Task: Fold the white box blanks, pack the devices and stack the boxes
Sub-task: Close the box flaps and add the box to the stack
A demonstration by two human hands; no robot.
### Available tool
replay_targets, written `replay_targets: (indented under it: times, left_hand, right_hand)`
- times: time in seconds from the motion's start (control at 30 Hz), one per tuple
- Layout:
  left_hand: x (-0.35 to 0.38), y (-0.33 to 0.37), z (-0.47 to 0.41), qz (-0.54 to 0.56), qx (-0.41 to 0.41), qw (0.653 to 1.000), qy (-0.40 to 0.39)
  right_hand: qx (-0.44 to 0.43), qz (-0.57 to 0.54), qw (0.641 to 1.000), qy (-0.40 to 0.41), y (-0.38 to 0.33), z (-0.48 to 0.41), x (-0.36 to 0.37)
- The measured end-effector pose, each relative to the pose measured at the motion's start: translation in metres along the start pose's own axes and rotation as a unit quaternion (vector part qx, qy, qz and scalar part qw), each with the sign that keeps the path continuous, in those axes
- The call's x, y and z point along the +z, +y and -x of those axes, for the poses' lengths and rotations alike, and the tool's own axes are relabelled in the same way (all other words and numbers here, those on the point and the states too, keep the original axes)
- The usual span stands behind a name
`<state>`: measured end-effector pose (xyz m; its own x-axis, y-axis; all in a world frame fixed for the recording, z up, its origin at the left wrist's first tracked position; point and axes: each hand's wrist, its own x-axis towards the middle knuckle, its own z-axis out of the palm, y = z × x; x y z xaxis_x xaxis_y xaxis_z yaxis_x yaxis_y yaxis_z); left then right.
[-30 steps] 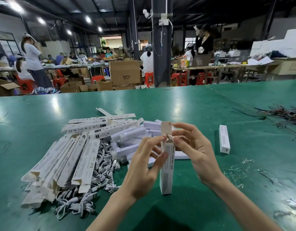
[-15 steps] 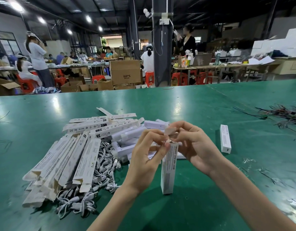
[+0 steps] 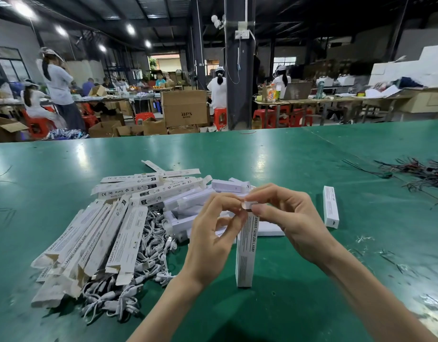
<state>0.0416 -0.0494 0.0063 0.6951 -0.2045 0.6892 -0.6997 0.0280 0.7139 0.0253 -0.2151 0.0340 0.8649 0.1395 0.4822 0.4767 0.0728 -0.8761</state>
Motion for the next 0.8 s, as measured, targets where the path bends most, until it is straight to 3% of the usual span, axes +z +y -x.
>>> replay_targets:
  times: [0.47,0.7,0.8]
  left_hand:
    - [-0.004,0.006,0.001,0.048,0.006,0.999,0.018]
    - [-0.011,0.008,-0.004,-0.046,0.077,0.996,-0.005]
    - [-0.012,0.01,-0.003,-0.036,0.064,0.997,0.002]
  right_hand:
    - [-0.019,0.075,0.997,-0.027,-0.01,0.006,-0.001]
    - [-0.019,0.079,0.996,-0.02,-0.015,0.006,-0.001]
    - [-0.016,0.087,0.996,-0.012,-0.017,0.007,0.002]
